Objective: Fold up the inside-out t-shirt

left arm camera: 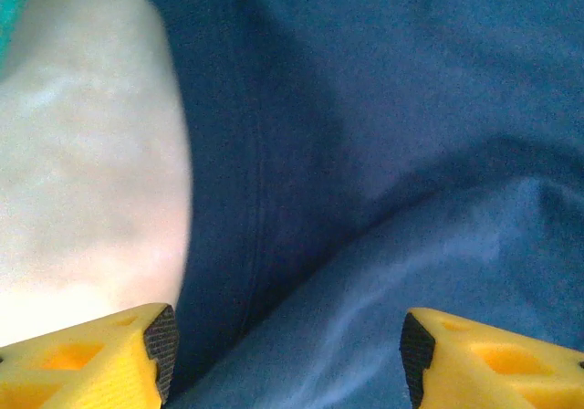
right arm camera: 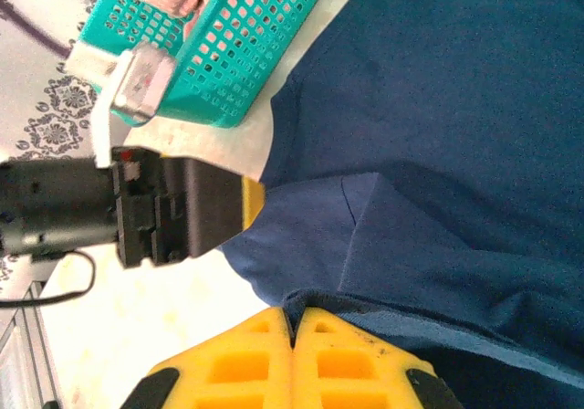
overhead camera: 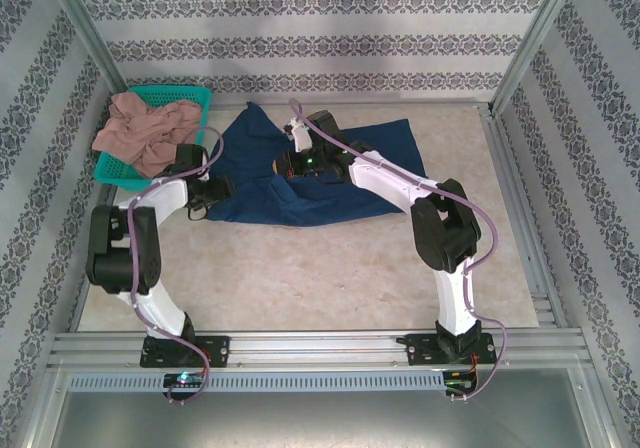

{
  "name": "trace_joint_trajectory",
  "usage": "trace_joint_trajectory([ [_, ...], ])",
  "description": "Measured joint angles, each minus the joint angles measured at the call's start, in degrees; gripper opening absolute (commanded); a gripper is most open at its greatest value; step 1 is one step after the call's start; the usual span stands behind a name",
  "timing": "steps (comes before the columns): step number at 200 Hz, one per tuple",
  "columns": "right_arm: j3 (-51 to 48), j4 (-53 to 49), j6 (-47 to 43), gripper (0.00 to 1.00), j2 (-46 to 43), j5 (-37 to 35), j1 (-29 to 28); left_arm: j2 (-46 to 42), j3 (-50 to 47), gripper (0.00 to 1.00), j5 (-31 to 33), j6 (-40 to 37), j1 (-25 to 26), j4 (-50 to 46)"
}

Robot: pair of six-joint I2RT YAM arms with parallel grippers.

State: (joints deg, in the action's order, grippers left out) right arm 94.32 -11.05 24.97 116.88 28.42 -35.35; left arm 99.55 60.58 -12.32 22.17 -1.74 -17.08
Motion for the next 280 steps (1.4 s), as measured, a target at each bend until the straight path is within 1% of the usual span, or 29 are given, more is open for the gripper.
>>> trace_joint_trajectory([
  [15,0.00,-0.35,-0.31,0.00,0.00,0.00,0.00,2.91,2.38,0.66,-1.40,-1.03,0.00,0.07],
  [44,0.00,-0.94,-0.70,0.00,0.00,-0.02,0.00,5.68,4.85,0.66,-4.68,-3.02,0.00,0.00],
  [65,0.00,-1.01,-0.98,0.00,0.00,0.00,0.20,6.80,6.21,0.62,-7.82,-4.46,0.00,0.00],
  [94,0.00,-1.09,-0.98,0.00,0.00,0.00,0.63,6.88,6.47,0.48,-11.41,-5.77,0.00,-0.04],
  [115,0.02,-1.33,-0.98,0.00,0.00,-0.02,0.76,6.88,6.47,0.37,-12.66,-6.62,0.00,-0.04],
  [150,0.04,-1.66,-1.03,0.00,0.00,-0.02,1.03,6.91,6.47,0.14,-13.42,-7.65,0.00,-0.09],
  [180,0.04,-1.66,-1.03,0.00,-0.07,0.00,1.14,6.91,6.43,0.00,-13.64,-8.22,0.00,-0.09],
  [212,-0.33,-1.64,-1.11,0.00,-1.22,0.48,1.11,5.51,4.15,0.00,-13.55,-7.80,0.00,-0.04],
  [252,-2.54,-1.14,-2.51,0.00,-5.22,3.98,1.14,-3.02,-1.90,0.00,-12.04,-4.85,0.00,-0.46],
  [270,-2.97,-1.14,-3.13,0.00,-6.21,5.42,1.14,-5.92,-2.54,0.00,-11.39,-3.91,0.00,-0.79],
  [278,-2.99,-0.94,-3.41,0.00,-6.38,5.79,1.14,-6.54,-2.56,0.09,-11.19,-3.67,0.00,-0.74],
  [280,-3.17,-0.83,-3.91,0.00,-6.45,6.03,1.14,-6.99,-2.84,0.12,-11.10,-3.41,0.00,-0.61],
])
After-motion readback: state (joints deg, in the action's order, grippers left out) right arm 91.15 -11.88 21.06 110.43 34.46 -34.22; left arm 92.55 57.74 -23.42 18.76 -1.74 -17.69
